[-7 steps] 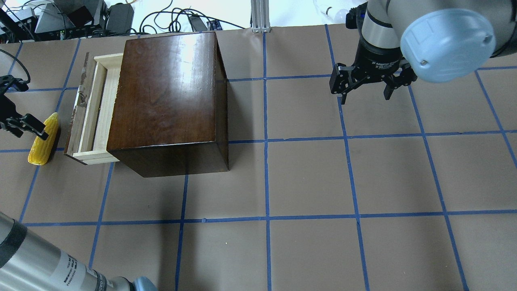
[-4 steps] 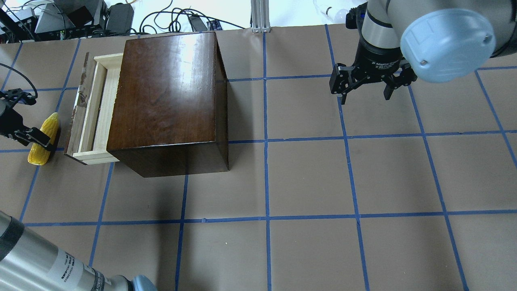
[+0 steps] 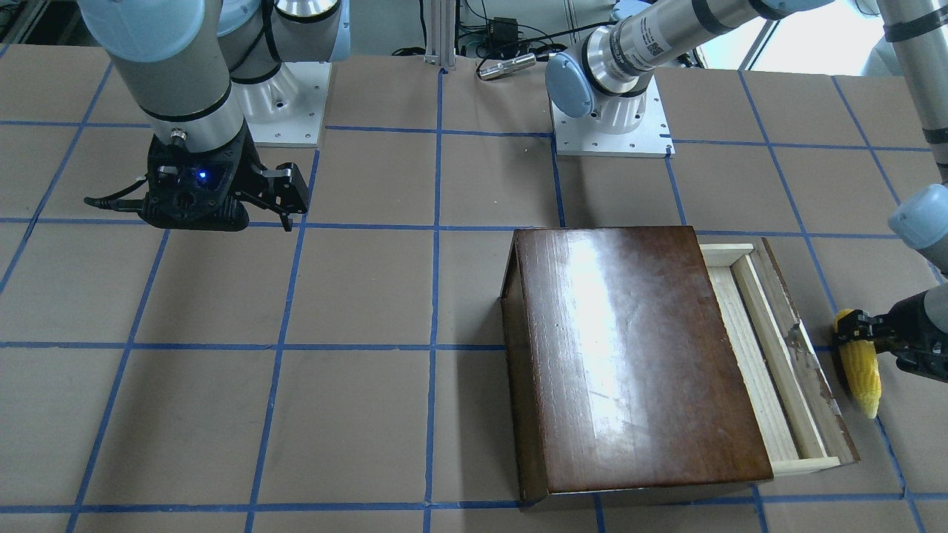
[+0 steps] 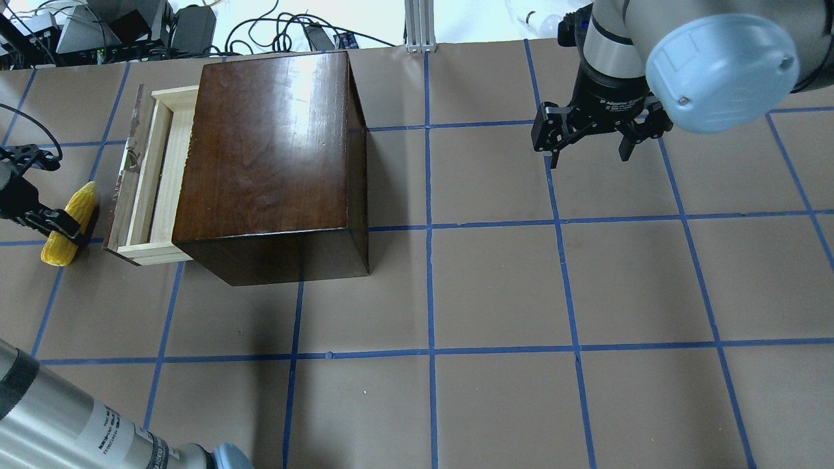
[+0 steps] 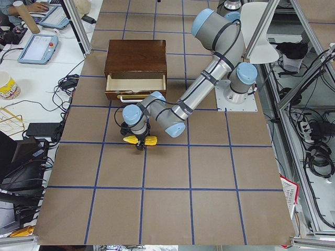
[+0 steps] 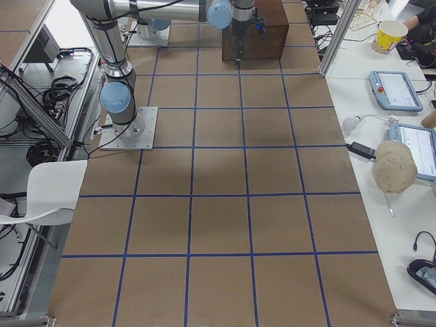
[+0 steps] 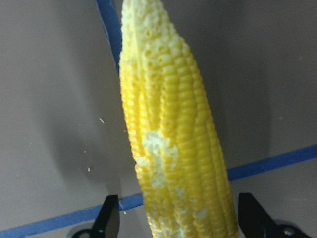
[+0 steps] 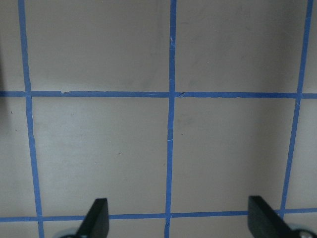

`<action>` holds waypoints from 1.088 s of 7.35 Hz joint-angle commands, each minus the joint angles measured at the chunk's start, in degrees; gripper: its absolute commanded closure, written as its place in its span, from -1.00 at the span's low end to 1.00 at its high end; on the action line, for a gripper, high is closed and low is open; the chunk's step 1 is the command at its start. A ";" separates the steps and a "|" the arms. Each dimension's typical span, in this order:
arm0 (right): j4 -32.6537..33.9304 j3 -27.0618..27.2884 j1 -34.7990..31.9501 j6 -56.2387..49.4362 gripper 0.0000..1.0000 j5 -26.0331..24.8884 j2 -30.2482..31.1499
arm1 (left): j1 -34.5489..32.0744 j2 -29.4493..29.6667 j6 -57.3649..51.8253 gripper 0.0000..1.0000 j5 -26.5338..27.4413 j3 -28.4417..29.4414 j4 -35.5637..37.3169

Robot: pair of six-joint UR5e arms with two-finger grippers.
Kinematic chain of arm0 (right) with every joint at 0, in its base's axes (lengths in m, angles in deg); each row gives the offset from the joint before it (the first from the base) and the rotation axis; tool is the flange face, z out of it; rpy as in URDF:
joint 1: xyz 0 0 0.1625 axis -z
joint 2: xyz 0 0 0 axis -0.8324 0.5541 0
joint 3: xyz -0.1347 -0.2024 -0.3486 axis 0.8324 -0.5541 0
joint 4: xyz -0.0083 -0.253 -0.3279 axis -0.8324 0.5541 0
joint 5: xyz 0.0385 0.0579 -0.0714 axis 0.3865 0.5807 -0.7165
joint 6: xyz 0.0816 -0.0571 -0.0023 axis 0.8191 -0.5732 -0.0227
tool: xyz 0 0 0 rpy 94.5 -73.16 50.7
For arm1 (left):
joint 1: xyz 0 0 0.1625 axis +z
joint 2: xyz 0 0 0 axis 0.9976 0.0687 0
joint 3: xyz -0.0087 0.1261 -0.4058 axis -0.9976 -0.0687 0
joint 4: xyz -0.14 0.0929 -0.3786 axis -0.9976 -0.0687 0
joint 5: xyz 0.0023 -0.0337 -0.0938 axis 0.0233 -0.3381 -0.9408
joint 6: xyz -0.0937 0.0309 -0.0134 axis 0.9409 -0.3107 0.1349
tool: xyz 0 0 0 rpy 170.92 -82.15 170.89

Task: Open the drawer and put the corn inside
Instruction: 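Lower the left gripper onto the yellow corn cob and grasp it, then lift the corn cob with the left gripper toward the open drawer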

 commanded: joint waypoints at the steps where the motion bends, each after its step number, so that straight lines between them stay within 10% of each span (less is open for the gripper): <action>1: 0.09 0.00 0.00 0.00 -1.00 0.00 0.00 | -0.08 0.00 -0.08 0.94 0.02 0.31 0.07; 8: 0.00 0.00 0.00 0.00 -1.00 0.00 0.00 | -2.63 -7.62 1.15 1.00 0.46 2.51 -1.94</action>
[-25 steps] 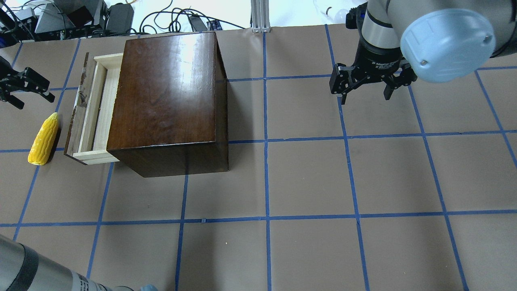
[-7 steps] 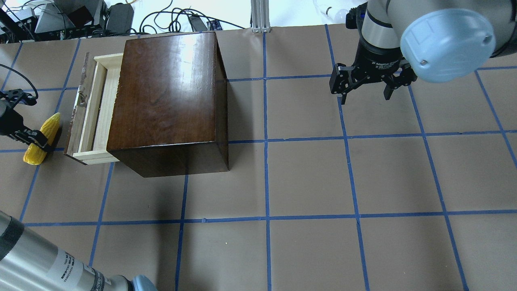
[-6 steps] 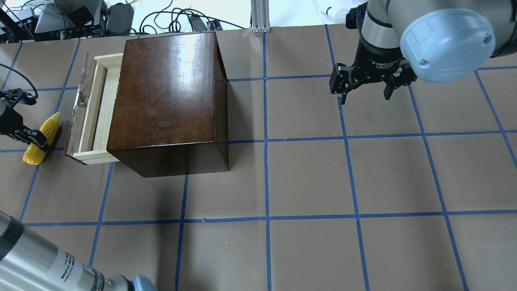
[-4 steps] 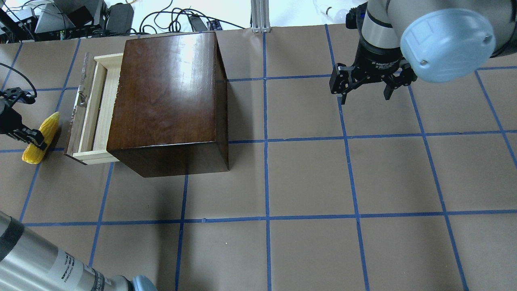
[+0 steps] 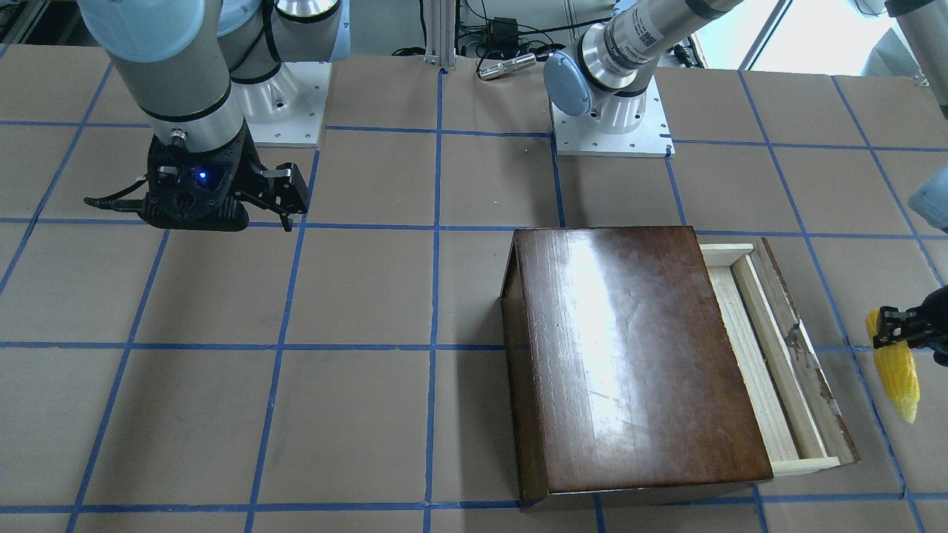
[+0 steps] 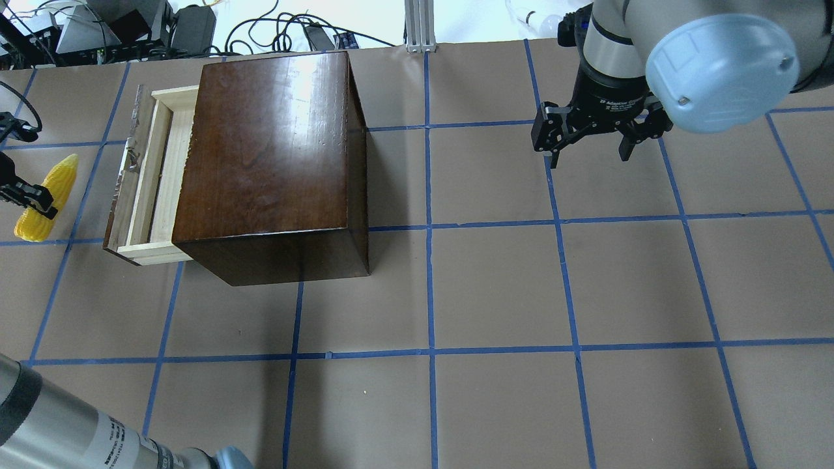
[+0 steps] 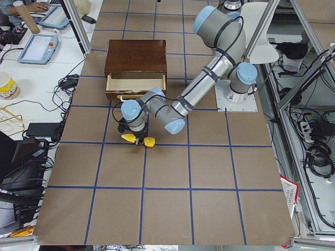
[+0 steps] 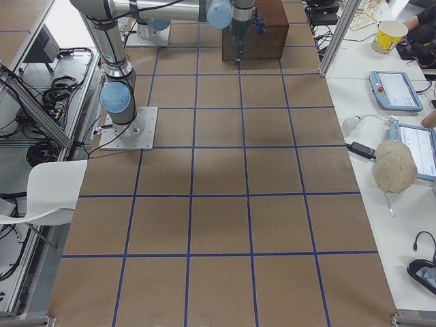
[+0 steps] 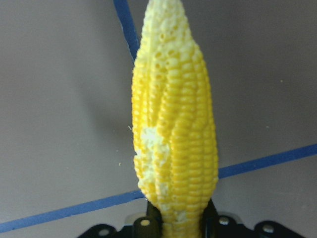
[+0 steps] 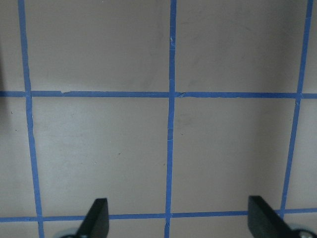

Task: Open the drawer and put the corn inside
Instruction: 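Lift the corn cob with the left gripper toward the open drawer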

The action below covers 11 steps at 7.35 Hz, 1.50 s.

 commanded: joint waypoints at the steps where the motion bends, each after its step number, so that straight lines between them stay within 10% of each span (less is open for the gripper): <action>1: -0.01 0.09 0.00 0.00 -1.00 0.09 0.00 | -1.10 -3.99 2.10 1.00 -0.16 0.43 -2.51; 11: -0.01 0.00 0.00 0.00 -1.00 0.09 0.00 | -22.18 -14.90 34.64 1.00 -3.40 5.71 -23.00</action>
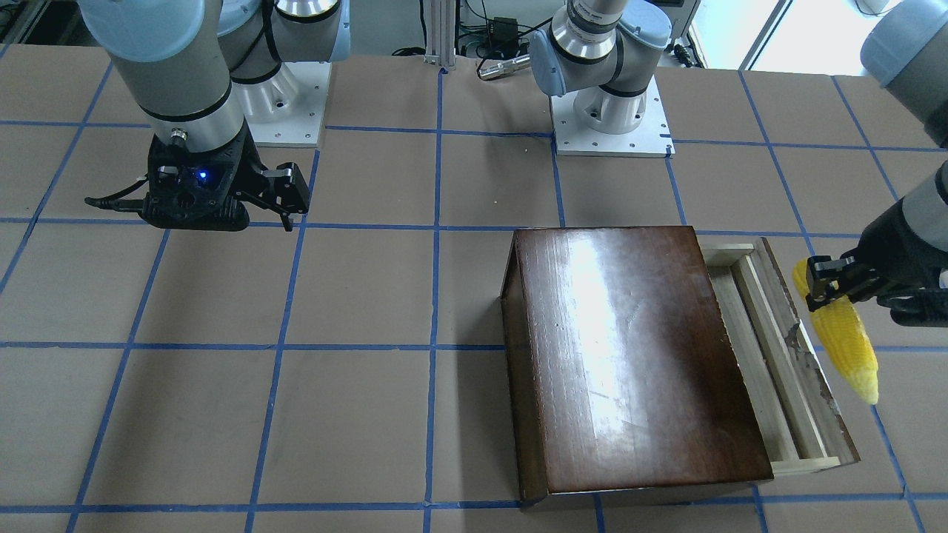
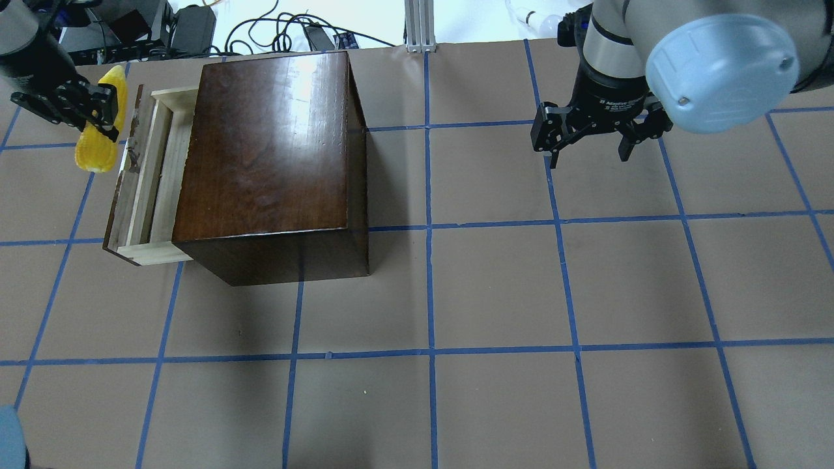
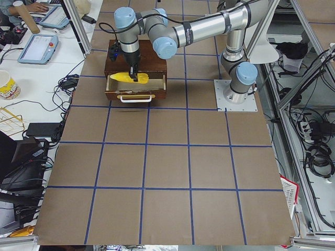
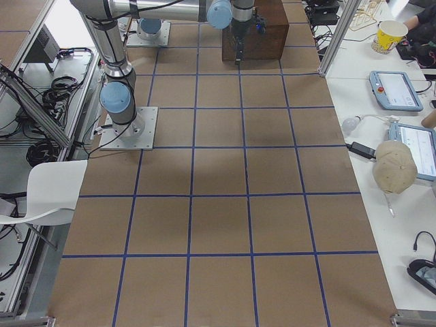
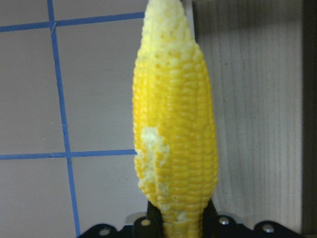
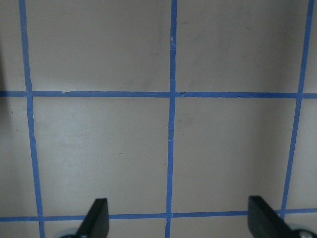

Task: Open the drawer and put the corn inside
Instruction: 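Lower the corn cob into the drawer and open the left gripper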

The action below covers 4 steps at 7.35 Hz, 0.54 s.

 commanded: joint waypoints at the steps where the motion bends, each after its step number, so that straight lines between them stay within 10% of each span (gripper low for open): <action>1: 0.00 0.00 0.00 0.00 -1.00 -0.03 0.00 | -1.82 0.58 0.49 1.00 -1.96 -0.15 -0.58; 4: 0.00 0.00 0.00 0.00 -1.00 -0.12 0.00 | -1.64 2.60 0.23 1.00 -1.79 -1.38 0.03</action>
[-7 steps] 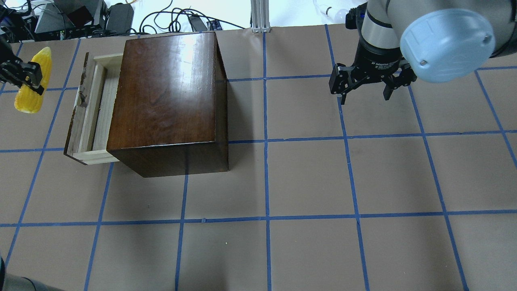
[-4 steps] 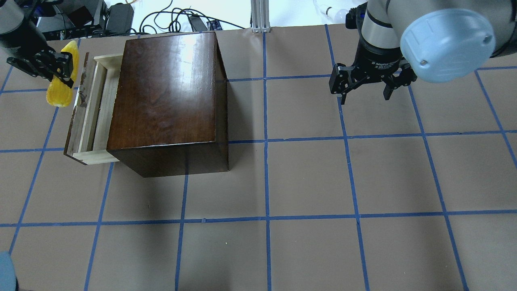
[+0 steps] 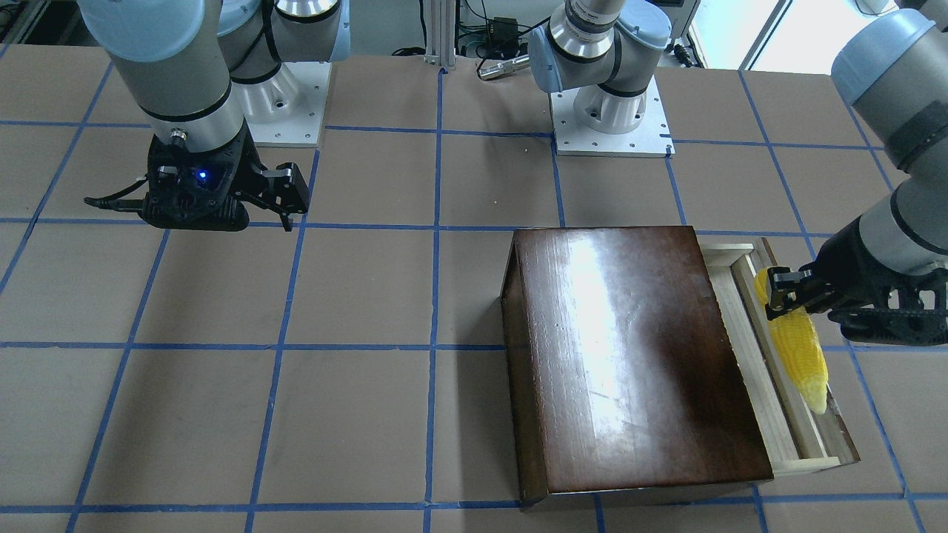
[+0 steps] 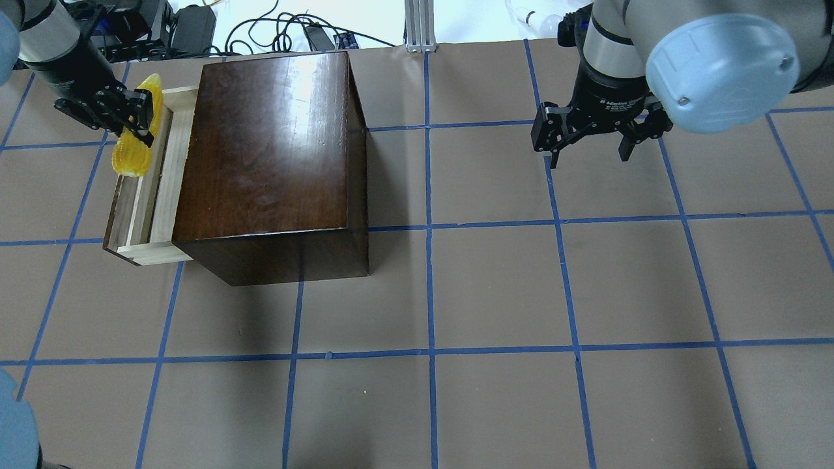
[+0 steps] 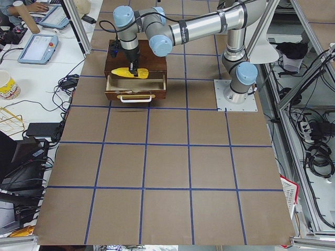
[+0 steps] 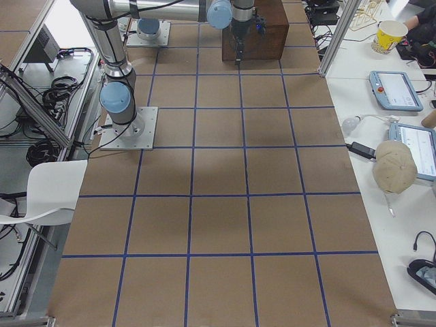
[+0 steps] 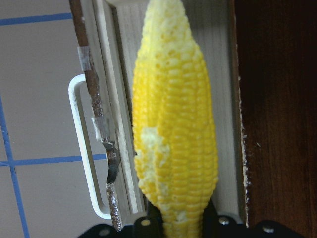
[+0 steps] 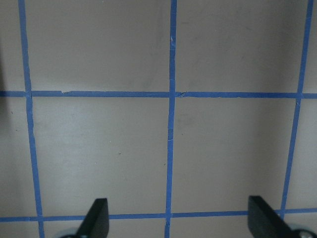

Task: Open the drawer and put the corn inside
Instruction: 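Lower the corn cob into the drawer and open the left gripper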

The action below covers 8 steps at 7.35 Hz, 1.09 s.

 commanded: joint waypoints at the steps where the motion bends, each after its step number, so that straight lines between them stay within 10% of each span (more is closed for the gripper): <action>1: 0.00 0.00 0.00 0.00 -1.00 -0.03 0.00 | 0.06 1.24 0.03 1.00 0.04 -0.39 0.51; 3: 0.00 0.00 0.00 0.00 -1.00 -0.03 0.00 | 0.06 1.86 0.03 1.00 0.04 -0.57 0.51; 5: 0.00 0.00 0.00 0.00 -1.00 -0.03 0.00 | 0.06 1.95 0.12 -0.99 0.13 -0.39 0.51; 8: 0.00 0.00 0.00 0.00 -1.00 -0.03 0.00 | 0.06 0.99 0.55 -1.00 0.13 -0.22 0.25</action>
